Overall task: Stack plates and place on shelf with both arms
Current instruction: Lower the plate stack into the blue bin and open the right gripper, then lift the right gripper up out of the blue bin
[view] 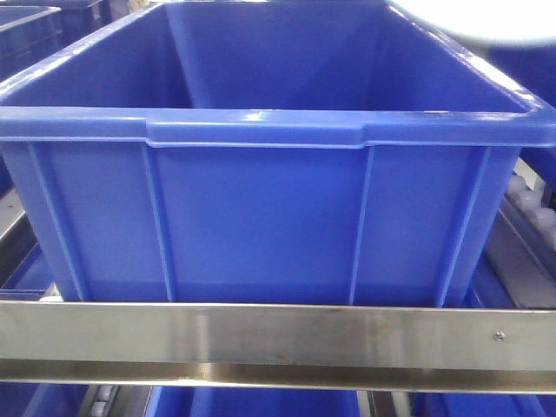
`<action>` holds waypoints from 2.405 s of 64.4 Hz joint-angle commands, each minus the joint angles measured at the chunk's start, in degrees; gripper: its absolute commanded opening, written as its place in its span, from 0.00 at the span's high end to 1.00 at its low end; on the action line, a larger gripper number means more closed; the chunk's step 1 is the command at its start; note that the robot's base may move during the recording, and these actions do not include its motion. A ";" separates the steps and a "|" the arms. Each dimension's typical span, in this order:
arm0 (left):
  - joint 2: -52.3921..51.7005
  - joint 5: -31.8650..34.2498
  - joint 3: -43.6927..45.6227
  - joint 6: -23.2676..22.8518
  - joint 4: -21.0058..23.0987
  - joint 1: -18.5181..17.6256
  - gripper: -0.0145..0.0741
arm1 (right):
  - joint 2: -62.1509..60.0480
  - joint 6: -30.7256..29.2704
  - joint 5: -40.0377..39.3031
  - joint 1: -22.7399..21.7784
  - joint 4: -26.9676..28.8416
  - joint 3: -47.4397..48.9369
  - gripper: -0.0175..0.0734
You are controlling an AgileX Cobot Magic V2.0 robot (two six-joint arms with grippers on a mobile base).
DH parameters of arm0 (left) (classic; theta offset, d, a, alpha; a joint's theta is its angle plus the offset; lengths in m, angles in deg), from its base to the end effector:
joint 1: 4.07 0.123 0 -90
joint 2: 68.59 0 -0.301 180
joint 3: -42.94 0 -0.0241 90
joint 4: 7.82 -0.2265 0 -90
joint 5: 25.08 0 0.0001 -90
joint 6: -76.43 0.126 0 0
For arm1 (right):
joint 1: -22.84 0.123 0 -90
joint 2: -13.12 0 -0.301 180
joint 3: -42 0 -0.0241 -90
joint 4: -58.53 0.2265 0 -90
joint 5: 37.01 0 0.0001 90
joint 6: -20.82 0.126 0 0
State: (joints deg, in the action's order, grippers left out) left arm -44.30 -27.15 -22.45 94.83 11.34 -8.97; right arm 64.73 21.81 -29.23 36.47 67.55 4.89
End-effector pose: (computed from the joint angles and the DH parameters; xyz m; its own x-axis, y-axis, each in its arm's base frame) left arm 0.0775 -0.0082 0.2685 -0.0297 -0.0106 -0.9995 0.0968 0.9952 -0.0134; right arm 0.1589 0.0413 0.3739 -0.1509 0.1408 -0.9785 -0.2336 0.9567 0.1737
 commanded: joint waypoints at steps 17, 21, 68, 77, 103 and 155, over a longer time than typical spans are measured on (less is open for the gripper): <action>0.82 4.24 2.15 -0.22 0.10 -0.12 0.75 | 23.30 -0.13 -10.08 7.32 -2.33 16.26 0.75; 0.82 4.24 2.15 -0.22 0.10 -0.12 0.75 | 26.53 -0.13 -10.69 8.32 -2.33 17.81 0.75; 0.82 4.24 2.15 -0.22 0.10 -0.12 0.75 | 44.29 -0.13 -13.11 11.59 -2.33 21.95 0.59; 0.82 4.24 2.15 -0.22 0.10 -0.12 0.75 | 44.65 -0.13 -13.11 11.59 -2.33 21.95 0.50; 0.82 4.24 2.15 -0.22 0.10 -0.12 0.75 | 44.65 -0.13 -12.80 11.59 -2.33 21.95 0.50; 0.82 4.24 2.15 -0.22 0.10 -0.12 0.75 | 27.76 -0.13 -13.34 10.07 -2.88 13.10 0.75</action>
State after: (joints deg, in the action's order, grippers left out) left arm -44.30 -27.15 -22.45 94.83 11.34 -8.97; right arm 96.80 21.75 -37.01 46.92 65.19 18.42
